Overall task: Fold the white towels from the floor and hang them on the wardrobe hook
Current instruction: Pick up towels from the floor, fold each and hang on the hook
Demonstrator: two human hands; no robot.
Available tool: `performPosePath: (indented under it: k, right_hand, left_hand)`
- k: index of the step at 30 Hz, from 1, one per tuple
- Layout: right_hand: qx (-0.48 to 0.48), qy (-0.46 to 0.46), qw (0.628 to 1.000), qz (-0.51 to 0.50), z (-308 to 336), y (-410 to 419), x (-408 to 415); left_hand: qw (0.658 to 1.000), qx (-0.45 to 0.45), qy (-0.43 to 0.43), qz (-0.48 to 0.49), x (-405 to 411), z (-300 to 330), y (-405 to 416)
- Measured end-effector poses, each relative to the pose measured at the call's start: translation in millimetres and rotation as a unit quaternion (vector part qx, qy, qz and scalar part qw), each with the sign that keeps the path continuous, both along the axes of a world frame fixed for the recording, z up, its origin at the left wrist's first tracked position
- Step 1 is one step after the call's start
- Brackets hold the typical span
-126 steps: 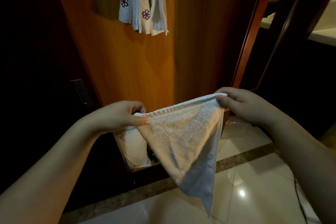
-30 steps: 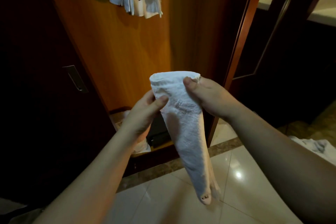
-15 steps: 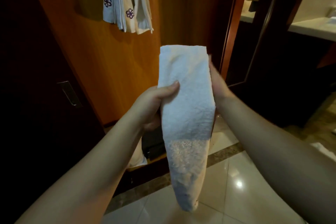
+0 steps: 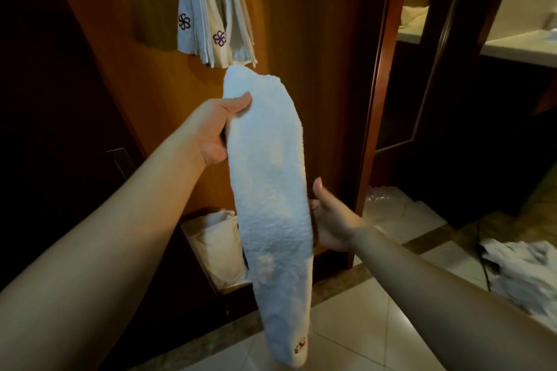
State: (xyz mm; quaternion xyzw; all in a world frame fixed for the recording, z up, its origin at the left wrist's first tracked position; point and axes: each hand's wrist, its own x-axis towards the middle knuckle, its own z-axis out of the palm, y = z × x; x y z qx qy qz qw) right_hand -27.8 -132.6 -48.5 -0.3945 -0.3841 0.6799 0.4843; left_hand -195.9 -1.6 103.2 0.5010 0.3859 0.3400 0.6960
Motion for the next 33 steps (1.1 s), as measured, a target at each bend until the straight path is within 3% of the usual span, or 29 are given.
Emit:
performPosePath:
  k: [5,7,11,17,24,33]
  right_hand:
    - [0.064,-0.273,0.959,0.034,19.8,-10.6,-1.8]
    - [0.059,-0.303,0.951,0.014,22.8,-8.1,2.1]
    - [0.021,-0.213,0.975,0.061,24.3,-10.8,17.2]
    - [-0.001,-0.16,0.984,0.08,24.0,-13.3,23.3]
    - [-0.013,0.046,0.994,0.099,27.2,-16.7,22.9]
    - [0.005,0.046,0.989,0.14,50.2,-13.6,12.2]
  left_hand:
    - [0.999,-0.005,0.001,0.04,0.7,5.4,8.6]
    - [0.998,-0.009,-0.004,0.062,1.1,5.7,11.3]
    - [0.997,-0.019,-0.027,0.068,6.6,4.5,13.5]
    - [0.996,-0.042,-0.017,0.071,20.5,1.8,22.8]
    - [0.994,-0.061,0.032,0.089,34.1,-16.9,48.5]
    - [0.993,-0.062,0.087,0.041,24.6,-73.1,61.6]
